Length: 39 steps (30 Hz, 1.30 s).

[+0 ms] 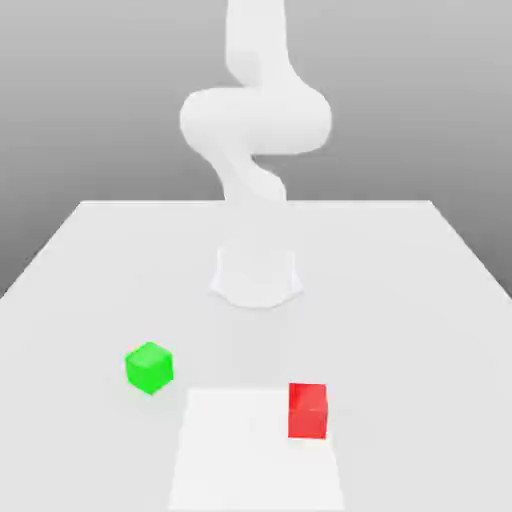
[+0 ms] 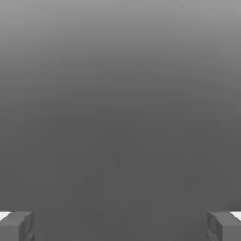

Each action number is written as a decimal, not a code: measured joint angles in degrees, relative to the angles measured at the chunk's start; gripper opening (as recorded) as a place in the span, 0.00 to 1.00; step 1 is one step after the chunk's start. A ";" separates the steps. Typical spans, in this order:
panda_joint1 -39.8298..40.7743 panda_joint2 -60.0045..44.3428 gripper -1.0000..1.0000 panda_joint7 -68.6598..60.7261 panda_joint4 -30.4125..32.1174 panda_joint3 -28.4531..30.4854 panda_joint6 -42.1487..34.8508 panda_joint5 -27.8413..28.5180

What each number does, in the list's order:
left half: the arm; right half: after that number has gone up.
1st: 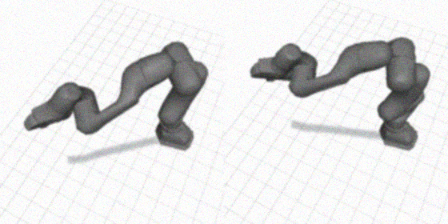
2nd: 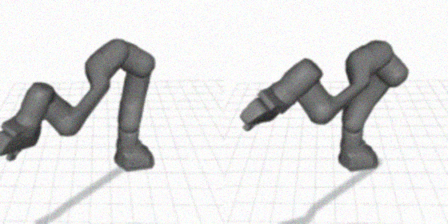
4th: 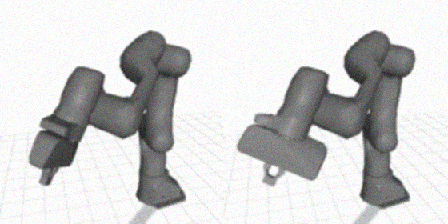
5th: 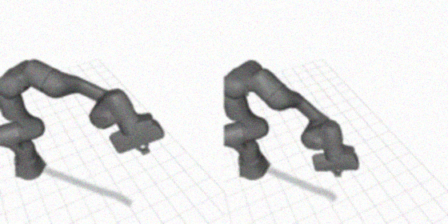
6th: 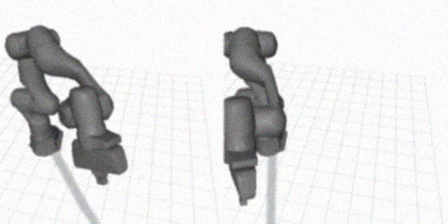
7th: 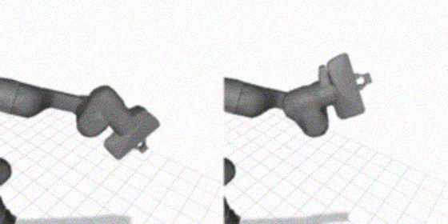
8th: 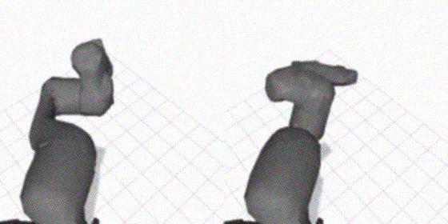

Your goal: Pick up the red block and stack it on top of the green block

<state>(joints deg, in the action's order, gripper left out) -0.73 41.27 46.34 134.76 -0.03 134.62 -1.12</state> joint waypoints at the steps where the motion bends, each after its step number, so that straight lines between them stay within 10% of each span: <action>1: -0.35 -2.24 0.50 0.24 1.40 -0.07 1.38 -0.54; 18: -4.04 -38.44 0.50 10.56 23.90 -5.45 23.74 -0.40; 25: -5.92 -52.92 0.50 14.87 23.74 -2.82 35.53 4.62; 26: -6.25 -54.47 0.00 15.13 23.52 -2.41 36.85 4.94; 39: -5.38 -43.56 0.00 12.90 25.11 -4.13 27.58 1.88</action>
<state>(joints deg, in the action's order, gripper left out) -6.11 -2.29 59.23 159.87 -4.16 162.20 0.75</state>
